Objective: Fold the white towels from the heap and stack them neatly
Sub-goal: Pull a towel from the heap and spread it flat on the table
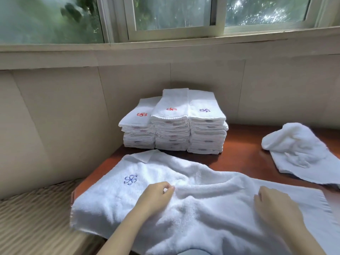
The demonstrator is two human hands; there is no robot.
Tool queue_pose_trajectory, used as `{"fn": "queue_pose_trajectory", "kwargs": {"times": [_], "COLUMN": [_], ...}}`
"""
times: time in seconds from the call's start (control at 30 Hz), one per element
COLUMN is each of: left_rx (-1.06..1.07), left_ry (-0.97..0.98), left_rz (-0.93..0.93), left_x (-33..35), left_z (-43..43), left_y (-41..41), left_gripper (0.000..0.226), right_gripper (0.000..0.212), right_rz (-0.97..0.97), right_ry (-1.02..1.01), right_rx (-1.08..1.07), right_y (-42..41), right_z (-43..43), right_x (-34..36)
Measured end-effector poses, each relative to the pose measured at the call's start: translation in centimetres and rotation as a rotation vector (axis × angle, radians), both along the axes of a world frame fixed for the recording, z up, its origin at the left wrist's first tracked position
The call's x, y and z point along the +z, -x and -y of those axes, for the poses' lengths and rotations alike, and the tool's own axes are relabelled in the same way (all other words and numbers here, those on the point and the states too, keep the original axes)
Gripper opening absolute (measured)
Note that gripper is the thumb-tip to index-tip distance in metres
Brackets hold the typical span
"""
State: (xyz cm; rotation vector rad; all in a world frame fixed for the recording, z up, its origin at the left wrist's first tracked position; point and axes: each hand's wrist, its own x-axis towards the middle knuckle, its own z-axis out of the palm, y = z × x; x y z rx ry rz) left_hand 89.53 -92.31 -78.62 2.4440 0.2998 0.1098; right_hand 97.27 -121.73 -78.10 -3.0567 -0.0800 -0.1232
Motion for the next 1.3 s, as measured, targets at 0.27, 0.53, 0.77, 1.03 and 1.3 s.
{"fn": "queue_pose_trajectory", "kwargs": {"times": [0.27,0.53,0.77,1.03,1.3], "left_rx": [0.15,0.23,0.446,0.17,-0.173], "left_ry": [-0.272,-0.502,-0.286,0.45,0.496], "left_rz": [0.083,-0.239,0.344,0.466,0.366], "left_x": [0.5,1.6,4.7,5.3,2.8], "left_z": [-6.6,-13.0,-16.3,-12.9,-2.8], "left_y": [-4.5,-11.1,-13.2,-5.8,3.8], "left_gripper": [0.052,0.048,0.016,0.026,0.022], "right_gripper": [0.057,0.009,0.03,0.029,0.064], "right_rz": [-0.007,-0.031,0.537,0.155,0.043], "right_ry": [-0.102,0.043,-0.322,0.031,0.107], "right_rx": [0.254,0.182,-0.129,-0.076,0.55], "right_y": [-4.2,-7.6,-9.4,-5.7,-2.1], "right_z": [-3.1,-5.2,-3.5,-5.9,-12.5], "right_x": [-2.1,0.7,2.7,1.8,0.0]}}
